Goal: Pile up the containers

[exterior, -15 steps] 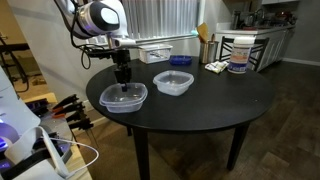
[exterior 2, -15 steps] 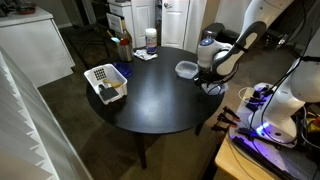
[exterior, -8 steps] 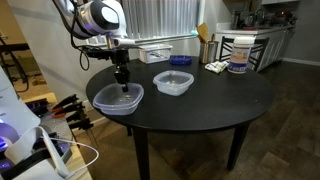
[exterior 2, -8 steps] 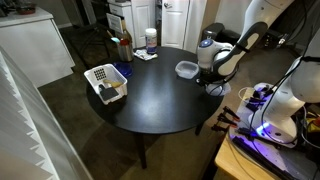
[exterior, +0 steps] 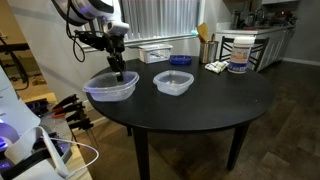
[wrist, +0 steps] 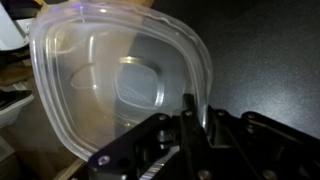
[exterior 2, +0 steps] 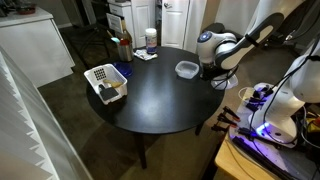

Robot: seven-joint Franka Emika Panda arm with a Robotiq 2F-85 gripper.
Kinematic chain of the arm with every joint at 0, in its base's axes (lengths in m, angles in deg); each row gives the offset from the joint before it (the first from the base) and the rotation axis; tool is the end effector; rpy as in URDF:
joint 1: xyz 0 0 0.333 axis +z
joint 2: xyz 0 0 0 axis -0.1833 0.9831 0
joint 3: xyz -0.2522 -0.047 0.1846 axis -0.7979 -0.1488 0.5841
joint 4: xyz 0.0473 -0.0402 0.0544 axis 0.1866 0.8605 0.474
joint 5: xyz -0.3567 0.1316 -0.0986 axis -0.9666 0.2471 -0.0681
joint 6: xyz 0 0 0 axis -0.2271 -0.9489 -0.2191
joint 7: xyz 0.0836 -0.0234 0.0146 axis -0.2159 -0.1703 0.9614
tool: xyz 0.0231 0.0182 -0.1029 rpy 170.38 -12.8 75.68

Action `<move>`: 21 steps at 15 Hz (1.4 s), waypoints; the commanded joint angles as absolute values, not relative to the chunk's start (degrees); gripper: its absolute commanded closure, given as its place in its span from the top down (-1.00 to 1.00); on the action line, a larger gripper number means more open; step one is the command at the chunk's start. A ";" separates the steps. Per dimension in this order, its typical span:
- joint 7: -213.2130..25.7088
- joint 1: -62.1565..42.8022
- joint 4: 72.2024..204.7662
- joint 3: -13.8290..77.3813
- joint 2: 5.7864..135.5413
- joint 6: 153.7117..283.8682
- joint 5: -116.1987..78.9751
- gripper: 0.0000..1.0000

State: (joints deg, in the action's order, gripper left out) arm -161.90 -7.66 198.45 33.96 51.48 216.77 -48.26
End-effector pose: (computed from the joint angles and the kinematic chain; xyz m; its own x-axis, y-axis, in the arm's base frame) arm 0.3876 -0.0026 0.2362 0.7136 -0.6830 0.1556 -0.6753 -0.6118 0.4120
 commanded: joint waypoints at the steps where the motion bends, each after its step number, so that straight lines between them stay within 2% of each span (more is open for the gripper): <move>1: -161.36 -8.00 200.11 37.41 45.26 214.35 -54.48 -0.97; 6: -158.88 -8.74 198.18 39.57 43.67 215.60 -65.56 -0.97; 12: -151.00 -10.65 192.88 36.66 46.63 221.46 -74.96 -0.97; 17: -130.65 -13.27 184.53 30.86 52.33 233.83 -70.63 -0.97; 21: -113.73 -14.49 182.53 29.69 57.89 241.82 -60.97 -0.97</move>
State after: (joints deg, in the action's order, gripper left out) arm -124.91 -13.51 184.11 29.75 53.44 237.16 -67.16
